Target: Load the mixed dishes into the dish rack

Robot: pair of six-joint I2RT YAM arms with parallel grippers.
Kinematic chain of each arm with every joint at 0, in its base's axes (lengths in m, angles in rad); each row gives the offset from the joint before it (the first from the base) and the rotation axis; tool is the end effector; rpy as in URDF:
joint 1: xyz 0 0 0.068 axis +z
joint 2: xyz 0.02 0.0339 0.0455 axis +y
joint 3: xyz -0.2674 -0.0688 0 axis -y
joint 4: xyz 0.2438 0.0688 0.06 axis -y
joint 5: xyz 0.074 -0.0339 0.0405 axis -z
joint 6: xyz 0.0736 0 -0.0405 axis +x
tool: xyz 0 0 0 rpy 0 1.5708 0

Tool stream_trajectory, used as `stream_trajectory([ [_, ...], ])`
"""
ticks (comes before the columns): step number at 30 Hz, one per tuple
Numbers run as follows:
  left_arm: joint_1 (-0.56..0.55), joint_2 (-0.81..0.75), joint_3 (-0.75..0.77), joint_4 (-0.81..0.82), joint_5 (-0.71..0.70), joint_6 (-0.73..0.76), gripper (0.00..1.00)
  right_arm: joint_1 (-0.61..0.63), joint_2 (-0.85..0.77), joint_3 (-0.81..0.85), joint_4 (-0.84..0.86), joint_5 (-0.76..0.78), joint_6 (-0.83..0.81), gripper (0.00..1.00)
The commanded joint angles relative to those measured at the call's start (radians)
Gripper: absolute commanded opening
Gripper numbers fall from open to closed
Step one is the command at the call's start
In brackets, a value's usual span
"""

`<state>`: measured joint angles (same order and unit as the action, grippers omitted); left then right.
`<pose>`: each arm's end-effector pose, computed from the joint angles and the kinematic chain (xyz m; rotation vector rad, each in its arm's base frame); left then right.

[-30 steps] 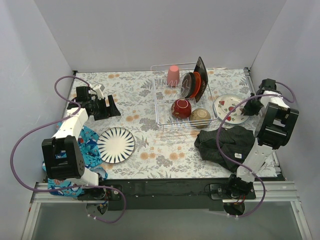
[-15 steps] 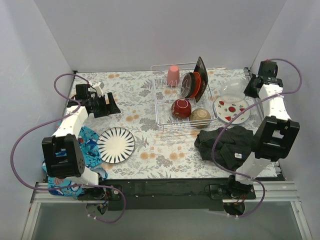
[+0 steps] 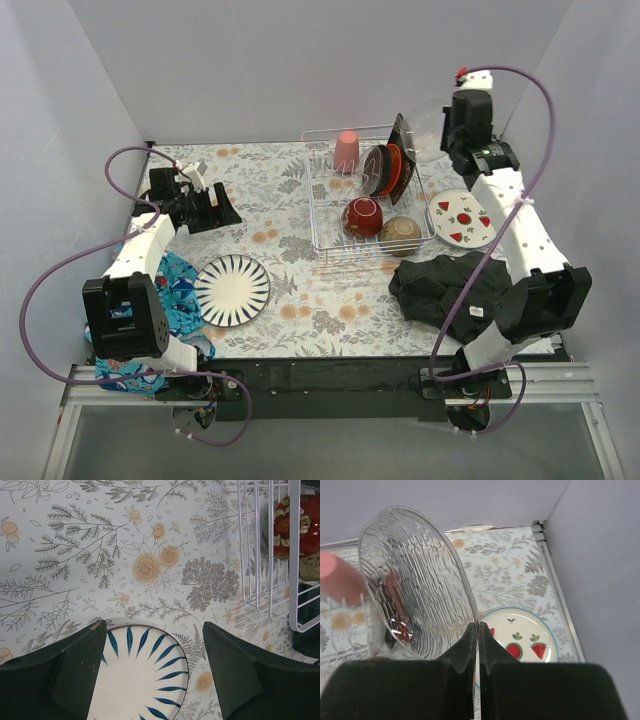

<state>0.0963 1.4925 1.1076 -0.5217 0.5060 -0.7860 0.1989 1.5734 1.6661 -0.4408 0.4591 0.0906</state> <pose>0.3348 -0.0035 0.2352 -0.8781 2.3891 -0.9125 0.3882 0.0450 0.4155 0.2040 1.8777 -0.2425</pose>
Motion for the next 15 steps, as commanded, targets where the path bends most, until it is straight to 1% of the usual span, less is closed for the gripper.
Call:
stream_trajectory([
  [1, 0.0, -0.081, -0.023, 0.002, 0.014, -0.002, 0.77, 0.184, 0.074, 0.059, 0.097, 0.163, -0.088, 0.01],
  [2, 0.0, -0.086, -0.025, 0.002, 0.012, -0.004, 0.77, 0.206, 0.089, 0.072, 0.099, 0.218, -0.088, 0.01],
  [4, 0.002, -0.098, -0.032, 0.002, 0.011, -0.006, 0.77, 0.25, 0.132, 0.104, 0.096, 0.23, -0.074, 0.01],
  [5, 0.0, -0.11, -0.035, 0.002, 0.009, -0.006, 0.77, 0.264, 0.145, 0.115, 0.096, 0.266, -0.066, 0.01],
  [7, 0.0, -0.121, -0.046, 0.0, 0.002, -0.001, 0.77, 0.29, 0.189, 0.156, 0.073, 0.286, -0.037, 0.01],
  [8, 0.0, -0.132, -0.049, 0.0, 0.0, 0.001, 0.77, 0.298, 0.203, 0.167, 0.06, 0.324, -0.023, 0.01],
  [11, 0.002, -0.144, -0.061, -0.004, 0.002, -0.001, 0.77, 0.316, 0.238, 0.173, 0.053, 0.371, -0.002, 0.01],
  [15, 0.0, -0.167, -0.075, -0.009, 0.002, -0.002, 0.77, 0.339, 0.283, 0.181, 0.05, 0.395, 0.001, 0.01],
])
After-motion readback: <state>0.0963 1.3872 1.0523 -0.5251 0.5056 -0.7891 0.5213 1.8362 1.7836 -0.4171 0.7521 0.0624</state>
